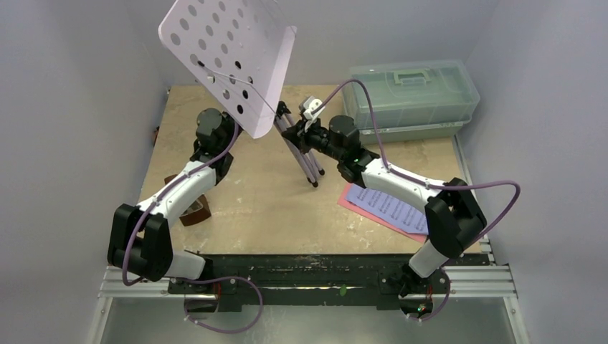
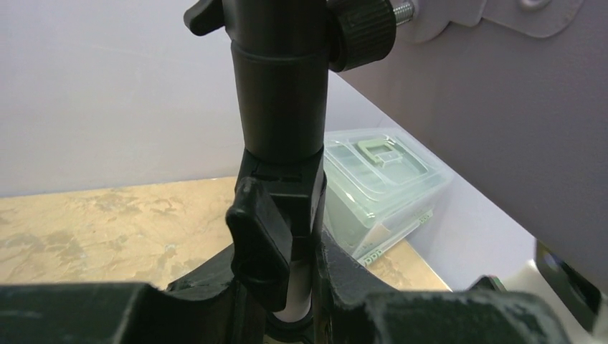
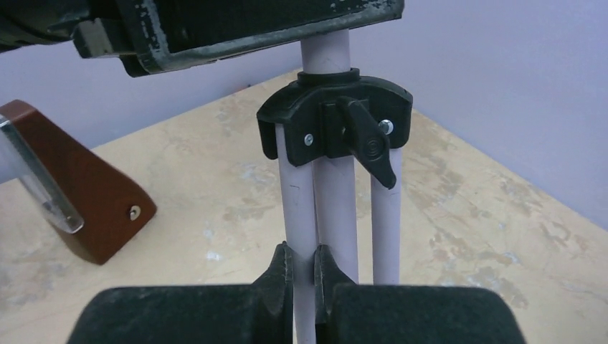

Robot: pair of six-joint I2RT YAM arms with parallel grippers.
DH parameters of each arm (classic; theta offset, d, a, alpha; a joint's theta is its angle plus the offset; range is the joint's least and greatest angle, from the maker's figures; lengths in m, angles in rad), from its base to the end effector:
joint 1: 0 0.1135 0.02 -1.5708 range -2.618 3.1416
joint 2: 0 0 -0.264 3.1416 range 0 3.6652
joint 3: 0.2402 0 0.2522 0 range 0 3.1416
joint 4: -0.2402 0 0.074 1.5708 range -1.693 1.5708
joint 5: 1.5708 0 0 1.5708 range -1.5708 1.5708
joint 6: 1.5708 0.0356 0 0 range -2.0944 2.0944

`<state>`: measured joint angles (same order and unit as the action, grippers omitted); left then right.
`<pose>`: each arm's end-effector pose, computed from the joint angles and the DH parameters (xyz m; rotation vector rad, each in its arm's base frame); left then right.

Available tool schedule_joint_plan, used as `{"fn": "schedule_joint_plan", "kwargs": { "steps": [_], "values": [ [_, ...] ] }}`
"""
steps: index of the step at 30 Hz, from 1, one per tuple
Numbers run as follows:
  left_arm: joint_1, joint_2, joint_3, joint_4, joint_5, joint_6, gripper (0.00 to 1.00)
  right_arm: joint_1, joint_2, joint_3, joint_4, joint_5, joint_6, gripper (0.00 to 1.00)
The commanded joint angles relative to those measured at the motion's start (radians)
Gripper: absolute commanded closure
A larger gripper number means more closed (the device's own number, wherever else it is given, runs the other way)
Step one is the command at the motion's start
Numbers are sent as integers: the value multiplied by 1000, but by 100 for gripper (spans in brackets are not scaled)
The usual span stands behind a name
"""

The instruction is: Set up the instrument practice props

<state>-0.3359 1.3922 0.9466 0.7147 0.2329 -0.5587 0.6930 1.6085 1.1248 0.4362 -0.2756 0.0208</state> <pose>0.3039 -0.1148 0.3507 0.0560 1.3646 -0.9091 0.2883 0.2520 0.3114 -0.7537 1.4928 0.7678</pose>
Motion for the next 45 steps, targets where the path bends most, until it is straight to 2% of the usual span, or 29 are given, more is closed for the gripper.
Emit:
{"fn": "schedule_joint_plan", "kwargs": {
  "steps": [1,4,8,15,23,30,34,37,41,45],
  "values": [
    [-58,-100,175,37,41,17,100,76,-8,-24,130,141,13,100],
    [-59,-103,298,-54,1,5,100,94,-22,-80,175,160,3,100],
    [-60,-98,410,-61,15,20,100,118,-51,-128,142,143,8,100],
    [-60,-145,409,64,18,68,100,137,-110,-274,185,189,83,100],
    [-60,-172,459,88,-7,116,100,138,-76,-351,225,173,161,100],
    [-60,-224,399,183,-9,123,100,138,-49,-382,238,188,232,100],
    [-60,-253,313,273,2,93,100,137,-80,-331,166,168,338,100],
    [-60,-269,259,302,12,77,100,138,-93,-258,62,110,458,100],
    [-60,-287,169,363,25,35,100,137,-100,-218,16,10,701,100],
    [-60,-314,83,404,35,16,100,137,-90,-194,-82,-1,855,100]
  ]
}}
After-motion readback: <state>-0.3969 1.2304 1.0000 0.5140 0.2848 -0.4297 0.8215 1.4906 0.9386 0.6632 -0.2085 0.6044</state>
